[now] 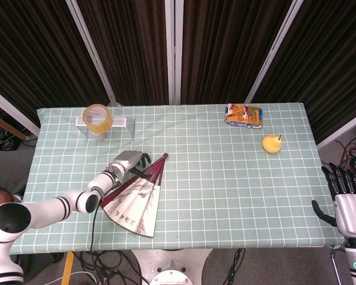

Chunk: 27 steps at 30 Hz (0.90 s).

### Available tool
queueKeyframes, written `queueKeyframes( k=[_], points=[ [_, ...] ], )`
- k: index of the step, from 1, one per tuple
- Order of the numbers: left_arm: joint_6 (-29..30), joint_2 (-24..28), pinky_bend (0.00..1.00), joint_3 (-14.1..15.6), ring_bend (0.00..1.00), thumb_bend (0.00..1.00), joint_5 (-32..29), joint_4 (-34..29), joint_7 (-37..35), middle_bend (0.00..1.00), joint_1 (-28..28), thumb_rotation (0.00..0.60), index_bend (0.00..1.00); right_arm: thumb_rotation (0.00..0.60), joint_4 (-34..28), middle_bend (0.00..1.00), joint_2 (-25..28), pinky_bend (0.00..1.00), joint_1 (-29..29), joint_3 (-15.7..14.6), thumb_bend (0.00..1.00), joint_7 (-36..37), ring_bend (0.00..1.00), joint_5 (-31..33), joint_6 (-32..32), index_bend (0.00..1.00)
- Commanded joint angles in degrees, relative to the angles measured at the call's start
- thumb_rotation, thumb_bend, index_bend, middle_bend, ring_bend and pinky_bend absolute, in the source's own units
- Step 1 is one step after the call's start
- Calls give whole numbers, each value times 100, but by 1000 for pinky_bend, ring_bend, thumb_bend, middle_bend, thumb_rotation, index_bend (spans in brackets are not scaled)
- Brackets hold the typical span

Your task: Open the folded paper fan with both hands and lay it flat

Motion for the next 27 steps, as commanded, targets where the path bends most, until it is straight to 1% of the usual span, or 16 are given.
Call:
queueKeyframes(
  k=[1,5,10,14,16,19,27],
  points=[
    [358,-96,490,209,351,215,-415,-213,412,381,-221,389,295,557,5,0,4,0,-3,2,256,4,0,7,-4,0],
    [636,-212,514,261,386,216,-675,-281,716,408,-301,395,314,556,4,0,13,0,-2,10,256,5,0,24,-18,0],
    [830,-390,543,339,429,217,-915,-201,1114,444,-371,465,347,557,8,0,20,0,-5,25,256,15,0,59,-28,0],
    [891,-466,543,339,441,225,-1037,-145,1317,462,-384,514,365,556,37,0,2,0,-24,12,256,30,0,59,-19,0],
    [918,-484,547,309,453,234,-1085,-128,1371,473,-367,529,379,556,55,0,-9,0,-28,10,256,43,0,63,-21,0],
    [913,-444,557,246,461,250,-1113,-159,1394,483,-327,532,389,557,69,0,-16,0,-31,15,256,53,0,70,-19,0],
    [710,-251,557,120,461,252,-1133,-224,1378,482,-260,509,388,556,70,0,-28,0,-38,20,261,54,0,76,-18,0]
  ],
)
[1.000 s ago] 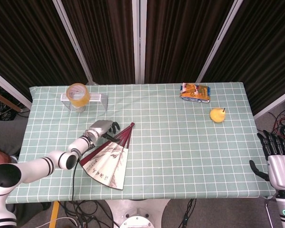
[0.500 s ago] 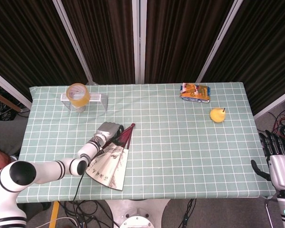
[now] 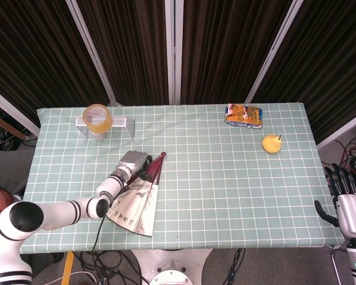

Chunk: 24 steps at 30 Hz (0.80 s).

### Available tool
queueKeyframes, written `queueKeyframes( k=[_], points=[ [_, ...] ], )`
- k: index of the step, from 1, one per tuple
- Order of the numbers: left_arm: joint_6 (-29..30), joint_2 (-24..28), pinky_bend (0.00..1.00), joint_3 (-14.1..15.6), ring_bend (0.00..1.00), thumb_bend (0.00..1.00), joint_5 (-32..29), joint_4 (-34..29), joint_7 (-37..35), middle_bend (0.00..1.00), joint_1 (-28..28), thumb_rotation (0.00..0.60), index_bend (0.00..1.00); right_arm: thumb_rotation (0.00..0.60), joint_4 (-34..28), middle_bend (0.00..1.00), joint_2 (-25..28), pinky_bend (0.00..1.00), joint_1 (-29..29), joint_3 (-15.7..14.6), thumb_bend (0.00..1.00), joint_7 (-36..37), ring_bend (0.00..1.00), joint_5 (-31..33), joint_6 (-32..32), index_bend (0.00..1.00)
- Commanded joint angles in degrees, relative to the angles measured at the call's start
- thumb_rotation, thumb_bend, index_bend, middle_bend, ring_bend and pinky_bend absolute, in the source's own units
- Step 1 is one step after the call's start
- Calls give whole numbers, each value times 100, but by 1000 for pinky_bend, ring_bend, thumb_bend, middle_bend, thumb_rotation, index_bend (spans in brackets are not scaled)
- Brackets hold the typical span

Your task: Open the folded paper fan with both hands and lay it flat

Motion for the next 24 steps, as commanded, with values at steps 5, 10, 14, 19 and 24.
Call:
queueKeyframes(
  k=[5,10,14,19,24],
  points=[
    [-306,116,554,-88,460,266,-26,56,-93,476,23,488,384,556,-12,0,-1,0,-7,7,265,-18,0,30,-11,0],
    [-461,189,549,-133,460,290,64,86,-189,471,37,458,381,556,-29,0,0,0,1,14,266,-47,0,41,-28,0],
    [-545,241,549,-173,460,294,113,94,-289,470,55,436,378,556,-42,0,-1,0,7,19,266,-59,0,39,-36,0],
    [-640,226,549,-111,460,312,104,177,-342,475,56,496,381,555,-51,0,4,0,-6,17,266,-56,0,48,-28,0],
    [-574,155,549,-44,461,312,143,254,-349,477,69,512,381,556,-46,0,1,0,-22,14,266,-50,0,29,5,0]
  ],
)
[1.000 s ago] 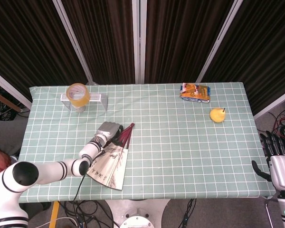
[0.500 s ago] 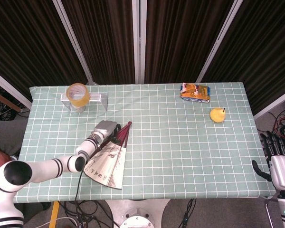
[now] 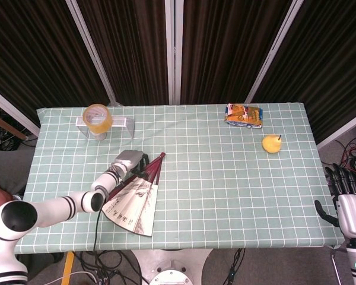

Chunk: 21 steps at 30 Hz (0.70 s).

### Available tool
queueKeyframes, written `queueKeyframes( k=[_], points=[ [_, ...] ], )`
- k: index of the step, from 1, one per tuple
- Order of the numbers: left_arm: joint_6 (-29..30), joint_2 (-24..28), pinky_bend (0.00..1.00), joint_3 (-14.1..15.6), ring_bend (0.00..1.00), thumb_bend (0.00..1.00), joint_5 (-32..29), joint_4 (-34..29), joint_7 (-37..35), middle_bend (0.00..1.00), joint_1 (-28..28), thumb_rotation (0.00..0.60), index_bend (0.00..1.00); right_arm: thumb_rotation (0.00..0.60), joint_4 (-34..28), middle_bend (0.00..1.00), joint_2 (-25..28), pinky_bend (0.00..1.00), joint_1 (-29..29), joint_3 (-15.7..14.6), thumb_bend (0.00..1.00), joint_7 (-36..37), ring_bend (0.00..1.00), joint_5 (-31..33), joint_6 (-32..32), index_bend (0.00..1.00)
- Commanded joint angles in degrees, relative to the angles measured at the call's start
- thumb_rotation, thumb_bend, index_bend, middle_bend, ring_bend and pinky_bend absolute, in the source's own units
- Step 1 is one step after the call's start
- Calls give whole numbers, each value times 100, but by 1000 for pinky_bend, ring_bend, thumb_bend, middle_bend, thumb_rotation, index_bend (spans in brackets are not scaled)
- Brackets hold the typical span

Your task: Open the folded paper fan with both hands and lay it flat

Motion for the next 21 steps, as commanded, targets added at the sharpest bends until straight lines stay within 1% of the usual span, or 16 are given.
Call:
queueKeyframes(
  k=[1,2,4,6,7,12,16,21],
  points=[
    [124,-67,549,51,461,313,33,65,44,477,8,512,381,555,3,0,-3,0,-3,-1,266,2,0,-6,5,0],
    [175,-95,549,77,461,313,36,92,79,477,6,512,381,556,5,0,-4,0,-5,-2,266,3,0,-5,5,0],
    [208,-132,549,106,460,313,2,116,120,478,1,538,382,557,6,0,-4,0,-13,-5,266,10,0,-5,11,0],
    [148,-140,549,95,461,313,-69,133,102,483,-9,589,389,557,8,0,-1,0,-20,-4,266,13,0,2,17,0],
    [125,-146,549,102,464,319,-91,151,105,488,-17,599,397,557,9,0,-1,0,-23,-5,266,15,0,4,18,0],
    [89,-189,561,118,508,342,-148,226,106,527,-33,600,441,558,32,0,-12,0,-43,6,266,44,0,-1,65,0],
    [276,-187,619,40,584,392,-61,198,72,608,33,600,528,557,46,0,-17,0,-38,11,266,59,0,-3,57,0],
    [327,-63,677,-17,631,396,18,74,61,687,75,600,563,558,47,0,-3,0,-20,32,266,71,0,-43,76,0]
  ],
)
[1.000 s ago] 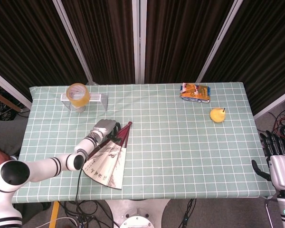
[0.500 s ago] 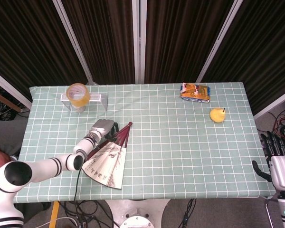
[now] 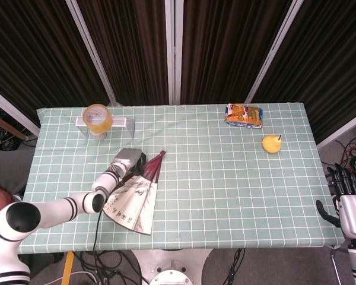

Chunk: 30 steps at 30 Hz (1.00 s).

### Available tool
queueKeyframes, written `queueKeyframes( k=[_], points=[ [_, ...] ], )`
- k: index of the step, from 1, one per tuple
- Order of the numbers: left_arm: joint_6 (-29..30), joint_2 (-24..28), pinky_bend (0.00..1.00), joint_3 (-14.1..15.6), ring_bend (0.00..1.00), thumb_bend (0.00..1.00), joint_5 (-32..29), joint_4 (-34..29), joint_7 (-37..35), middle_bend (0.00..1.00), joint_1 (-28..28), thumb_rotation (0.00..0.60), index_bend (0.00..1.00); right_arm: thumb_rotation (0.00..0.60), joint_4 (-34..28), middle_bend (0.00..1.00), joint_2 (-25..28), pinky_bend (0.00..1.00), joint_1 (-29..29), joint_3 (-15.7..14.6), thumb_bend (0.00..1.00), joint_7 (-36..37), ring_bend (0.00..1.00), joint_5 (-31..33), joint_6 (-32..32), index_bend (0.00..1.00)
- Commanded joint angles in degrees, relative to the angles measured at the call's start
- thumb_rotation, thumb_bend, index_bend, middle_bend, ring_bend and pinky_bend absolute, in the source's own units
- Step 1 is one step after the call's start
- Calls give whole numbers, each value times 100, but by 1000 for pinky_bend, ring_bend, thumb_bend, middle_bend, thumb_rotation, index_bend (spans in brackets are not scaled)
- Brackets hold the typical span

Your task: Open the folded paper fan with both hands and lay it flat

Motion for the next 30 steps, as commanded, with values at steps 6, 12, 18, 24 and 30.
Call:
queueKeyframes(
  k=[6,12,18,24,30],
  points=[
    [443,641,689,-339,638,396,389,-704,-274,696,284,600,574,567,-105,0,153,0,166,58,266,244,0,-173,-105,0],
    [1029,1507,691,-705,648,399,1135,-1716,-735,703,773,600,585,600,-299,0,383,0,599,33,279,974,0,-487,-663,0],
    [1556,2225,698,-1095,650,402,1905,-2600,-1419,713,1338,600,596,600,-536,8,631,0,1226,-23,286,2133,0,-752,-1518,0],
    [2215,2562,699,-1453,650,405,2718,-3178,-2130,712,1862,600,596,600,-741,24,798,0,2033,-75,286,3504,0,-880,-2613,0],
    [2722,2543,698,-1644,650,409,3459,-3407,-2665,712,2156,600,596,600,-690,32,771,0,2848,29,284,4612,0,-766,-3609,0]
  ],
)
